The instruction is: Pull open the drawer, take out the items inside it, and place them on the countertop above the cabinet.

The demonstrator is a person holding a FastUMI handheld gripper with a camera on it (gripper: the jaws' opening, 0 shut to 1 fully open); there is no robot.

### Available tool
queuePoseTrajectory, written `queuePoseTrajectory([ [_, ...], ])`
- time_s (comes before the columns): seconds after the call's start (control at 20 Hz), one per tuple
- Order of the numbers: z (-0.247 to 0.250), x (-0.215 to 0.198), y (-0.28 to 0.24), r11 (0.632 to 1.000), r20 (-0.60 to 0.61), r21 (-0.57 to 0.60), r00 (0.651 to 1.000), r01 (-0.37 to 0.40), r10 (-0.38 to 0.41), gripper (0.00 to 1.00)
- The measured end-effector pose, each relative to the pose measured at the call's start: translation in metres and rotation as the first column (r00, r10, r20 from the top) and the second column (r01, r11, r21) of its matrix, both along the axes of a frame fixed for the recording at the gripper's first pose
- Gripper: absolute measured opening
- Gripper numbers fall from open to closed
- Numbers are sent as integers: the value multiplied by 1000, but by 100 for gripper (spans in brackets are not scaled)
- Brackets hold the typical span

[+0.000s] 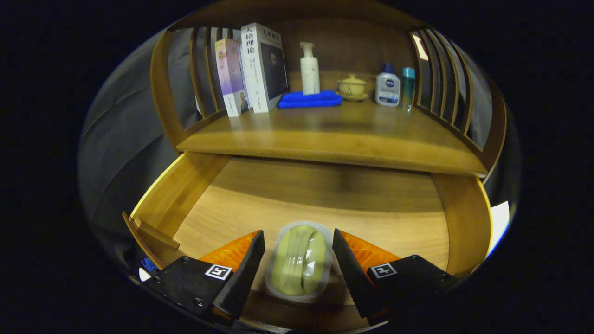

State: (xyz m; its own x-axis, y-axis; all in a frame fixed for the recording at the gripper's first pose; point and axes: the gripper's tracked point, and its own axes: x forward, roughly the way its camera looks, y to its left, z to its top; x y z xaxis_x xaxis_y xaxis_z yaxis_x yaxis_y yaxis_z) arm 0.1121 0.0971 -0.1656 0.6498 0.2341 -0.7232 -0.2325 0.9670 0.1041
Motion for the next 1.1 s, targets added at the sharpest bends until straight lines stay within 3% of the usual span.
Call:
queuePoseTrajectory([
  [0.05, -3, 0, 0, 1000, -24, 3, 1000, -5, 5, 86],
  [0.2, -12, 2, 1, 1000, -75, -11, 997, -16, 15, 82],
  [0.4, -13, 6, -3, 1000, -76, -6, 997, 4, -4, 63],
  [0.55, -15, 6, -4, 1000, -57, -8, 998, 7, -8, 30],
  [0.6, -17, 8, -6, 1000, -22, -14, 1000, 19, -19, 30],
  [0.65, -4, 11, -6, 1000, 18, -5, 1000, 19, -19, 17],
  [1.1, 70, 7, -4, 996, 227, 91, 973, 13, -33, 17],
])
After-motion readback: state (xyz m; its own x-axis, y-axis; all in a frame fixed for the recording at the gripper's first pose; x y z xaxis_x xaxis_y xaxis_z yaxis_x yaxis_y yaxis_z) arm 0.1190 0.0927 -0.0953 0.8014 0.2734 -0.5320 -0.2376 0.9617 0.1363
